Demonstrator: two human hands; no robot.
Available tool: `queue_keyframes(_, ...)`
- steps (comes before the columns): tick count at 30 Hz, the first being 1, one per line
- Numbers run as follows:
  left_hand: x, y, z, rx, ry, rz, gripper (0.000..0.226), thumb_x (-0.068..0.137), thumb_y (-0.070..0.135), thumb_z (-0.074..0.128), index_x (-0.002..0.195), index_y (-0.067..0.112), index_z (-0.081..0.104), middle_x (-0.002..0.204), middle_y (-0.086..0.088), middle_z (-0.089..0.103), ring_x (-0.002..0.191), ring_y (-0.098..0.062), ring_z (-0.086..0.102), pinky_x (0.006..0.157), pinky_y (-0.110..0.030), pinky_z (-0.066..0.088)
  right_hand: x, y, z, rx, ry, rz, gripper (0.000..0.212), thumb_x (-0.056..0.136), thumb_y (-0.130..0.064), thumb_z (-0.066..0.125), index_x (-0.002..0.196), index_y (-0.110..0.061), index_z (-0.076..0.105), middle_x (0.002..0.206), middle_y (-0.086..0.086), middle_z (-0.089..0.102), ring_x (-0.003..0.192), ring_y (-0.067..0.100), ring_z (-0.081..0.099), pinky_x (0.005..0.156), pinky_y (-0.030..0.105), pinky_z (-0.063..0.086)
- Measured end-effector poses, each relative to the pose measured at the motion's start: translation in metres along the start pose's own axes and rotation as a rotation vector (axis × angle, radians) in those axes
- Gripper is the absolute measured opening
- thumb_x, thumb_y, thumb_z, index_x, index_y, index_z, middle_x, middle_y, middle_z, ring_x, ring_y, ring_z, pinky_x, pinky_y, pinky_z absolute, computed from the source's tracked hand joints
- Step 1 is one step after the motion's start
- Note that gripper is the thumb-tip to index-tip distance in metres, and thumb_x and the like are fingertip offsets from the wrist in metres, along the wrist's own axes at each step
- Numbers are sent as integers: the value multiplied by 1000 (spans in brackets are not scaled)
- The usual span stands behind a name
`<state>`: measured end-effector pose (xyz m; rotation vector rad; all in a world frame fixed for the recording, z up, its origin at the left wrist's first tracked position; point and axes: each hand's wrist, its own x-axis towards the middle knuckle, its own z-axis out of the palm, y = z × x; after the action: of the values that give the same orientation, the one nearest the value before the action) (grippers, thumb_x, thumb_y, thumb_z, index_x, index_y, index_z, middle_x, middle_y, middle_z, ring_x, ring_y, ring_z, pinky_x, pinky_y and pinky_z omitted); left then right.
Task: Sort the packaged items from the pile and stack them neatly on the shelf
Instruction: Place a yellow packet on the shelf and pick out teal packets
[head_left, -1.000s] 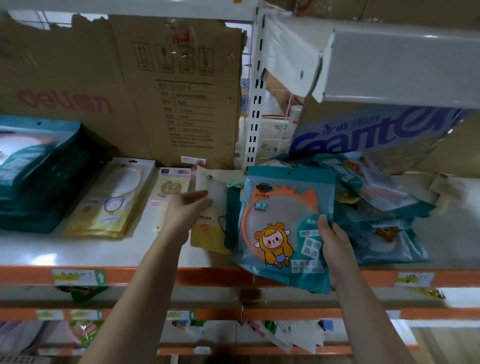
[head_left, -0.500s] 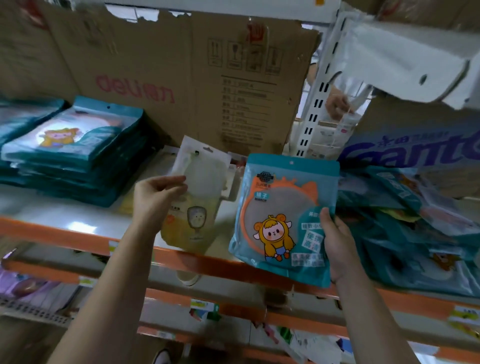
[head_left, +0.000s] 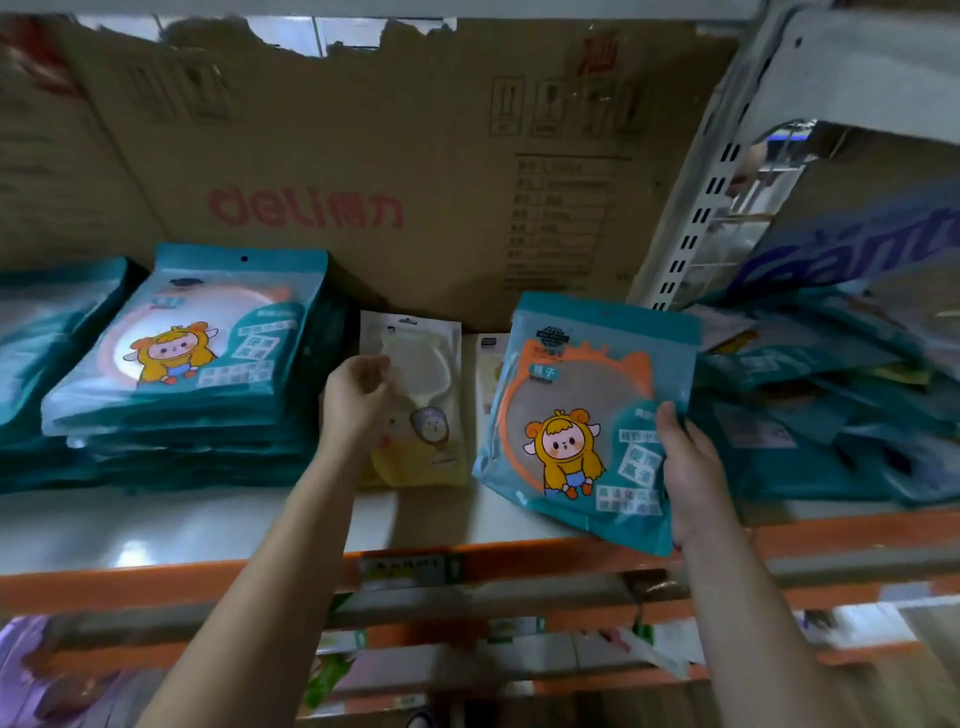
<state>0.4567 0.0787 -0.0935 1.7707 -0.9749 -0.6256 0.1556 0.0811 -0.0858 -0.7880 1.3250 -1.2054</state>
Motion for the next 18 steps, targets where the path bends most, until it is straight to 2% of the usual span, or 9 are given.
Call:
queue_keyframes(2, 2, -5, 2, 57, -39, 32, 36, 90, 17, 65, 125, 15, 59, 109, -5, 62, 86, -25, 64, 46, -29, 50, -8, 6, 6, 6, 23, -1, 26, 98, -41, 50, 97, -20, 65, 78, -3, 74, 66, 15, 71, 65, 35, 53)
queue_keyframes(4, 7, -6, 5, 73, -79, 8, 39, 88, 9, 66, 125, 11, 55, 105, -3, 58, 88, -26, 62, 52, -27, 50, -15, 10, 9, 14, 34, 8, 26, 99, -40, 49, 95, -20, 65, 82, 0, 74, 68, 16, 71, 66, 35, 53)
queue_keyframes(6, 13, -6, 9, 88, -106, -9, 36, 91, 0, 60, 126, 4, 53, 92, 4, 52, 83, -20, 55, 49, -10, 41, -18, 11, 11, 6, 37, 15, 26, 99, -40, 50, 96, -19, 65, 86, 2, 73, 71, 18, 71, 67, 35, 54)
queue_keyframes(7, 16, -6, 10, 125, -110, 7, 35, 92, -1, 59, 127, 2, 53, 90, 8, 51, 86, -17, 51, 52, -8, 39, -20, 11, 11, -4, 38, 16, 26, 99, -40, 50, 97, -18, 65, 88, 3, 73, 72, 19, 71, 67, 35, 54)
queue_keyframes(9, 19, -7, 11, 191, -122, 38, 36, 93, -1, 57, 128, -1, 52, 103, -1, 57, 95, -18, 48, 61, -11, 34, -20, 11, 12, -25, 38, 16, 28, 98, -41, 50, 100, -18, 65, 89, 4, 73, 74, 20, 72, 67, 35, 55)
queue_keyframes(12, 19, -13, 12, 249, -128, 65, 39, 92, -1, 55, 130, -5, 48, 122, -19, 54, 109, -29, 52, 79, -22, 36, -18, 9, 11, -47, 30, 17, 30, 98, -43, 50, 102, -17, 64, 90, 5, 74, 75, 21, 72, 66, 36, 55)
queue_keyframes(16, 20, -13, 13, 230, -137, 53, 44, 95, 1, 55, 138, -3, 46, 134, -22, 52, 124, -35, 49, 90, -24, 37, -17, 6, 11, -51, -1, 27, 31, 97, -45, 50, 106, -18, 64, 87, 2, 75, 75, 21, 73, 63, 35, 54)
queue_keyframes(18, 21, -10, 15, 232, -143, 32, 45, 97, 2, 53, 141, -1, 44, 138, -21, 52, 128, -34, 47, 99, -31, 36, -15, 6, 8, -49, -12, 37, 30, 97, -44, 51, 106, -18, 64, 85, 1, 75, 74, 20, 73, 63, 35, 55)
